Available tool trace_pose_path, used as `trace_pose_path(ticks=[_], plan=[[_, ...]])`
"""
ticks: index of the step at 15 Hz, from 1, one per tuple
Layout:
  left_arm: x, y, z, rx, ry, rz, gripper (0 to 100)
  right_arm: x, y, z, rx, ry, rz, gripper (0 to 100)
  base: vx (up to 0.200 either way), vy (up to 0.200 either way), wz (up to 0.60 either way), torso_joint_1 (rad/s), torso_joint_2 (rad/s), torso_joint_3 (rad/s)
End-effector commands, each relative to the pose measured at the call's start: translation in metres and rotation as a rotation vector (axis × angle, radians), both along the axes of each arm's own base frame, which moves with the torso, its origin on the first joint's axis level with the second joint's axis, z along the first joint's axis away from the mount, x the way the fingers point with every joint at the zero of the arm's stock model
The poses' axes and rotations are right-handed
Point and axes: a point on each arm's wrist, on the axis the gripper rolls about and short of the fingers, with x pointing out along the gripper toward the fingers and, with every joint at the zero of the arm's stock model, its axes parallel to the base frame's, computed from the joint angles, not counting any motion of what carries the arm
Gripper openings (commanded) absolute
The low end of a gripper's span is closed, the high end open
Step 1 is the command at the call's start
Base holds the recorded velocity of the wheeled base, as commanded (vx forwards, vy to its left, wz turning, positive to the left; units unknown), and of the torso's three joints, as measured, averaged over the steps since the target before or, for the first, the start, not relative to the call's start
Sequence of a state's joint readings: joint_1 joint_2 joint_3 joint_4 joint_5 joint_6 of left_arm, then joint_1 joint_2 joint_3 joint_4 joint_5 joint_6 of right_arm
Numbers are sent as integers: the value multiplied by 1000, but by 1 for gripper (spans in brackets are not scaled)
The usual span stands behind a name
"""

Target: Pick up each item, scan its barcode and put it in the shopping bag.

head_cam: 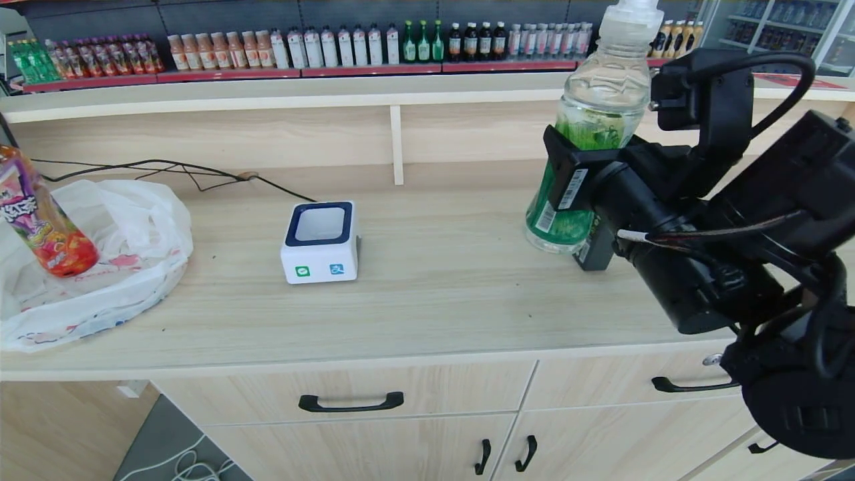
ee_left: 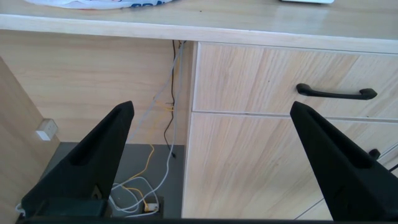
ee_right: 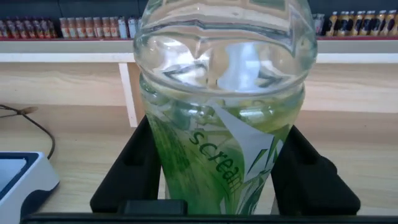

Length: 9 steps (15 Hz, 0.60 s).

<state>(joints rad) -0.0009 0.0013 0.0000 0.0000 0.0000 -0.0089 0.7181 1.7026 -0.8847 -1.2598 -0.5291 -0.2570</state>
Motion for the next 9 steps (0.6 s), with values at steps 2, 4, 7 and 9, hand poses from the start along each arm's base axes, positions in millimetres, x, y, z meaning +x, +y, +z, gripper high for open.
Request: trace_pose_path(ticks=[2,4,7,9], plan=[[0,0,0,0,0,-1,100,-30,-5,6,37,-8,77,0,0,0,0,0,0,0],[0,0,0,0,0,-1,100,-38,2,6,92,0,146,0,0,0,0,0,0,0],[0,0,0,0,0,-1,100,-48,0,4,99,-10,299,0,0,0,0,0,0,0],[0,0,0,-2,0,-1,100,-56,-5,0,80,-10,384,0,0,0,0,0,0,0]])
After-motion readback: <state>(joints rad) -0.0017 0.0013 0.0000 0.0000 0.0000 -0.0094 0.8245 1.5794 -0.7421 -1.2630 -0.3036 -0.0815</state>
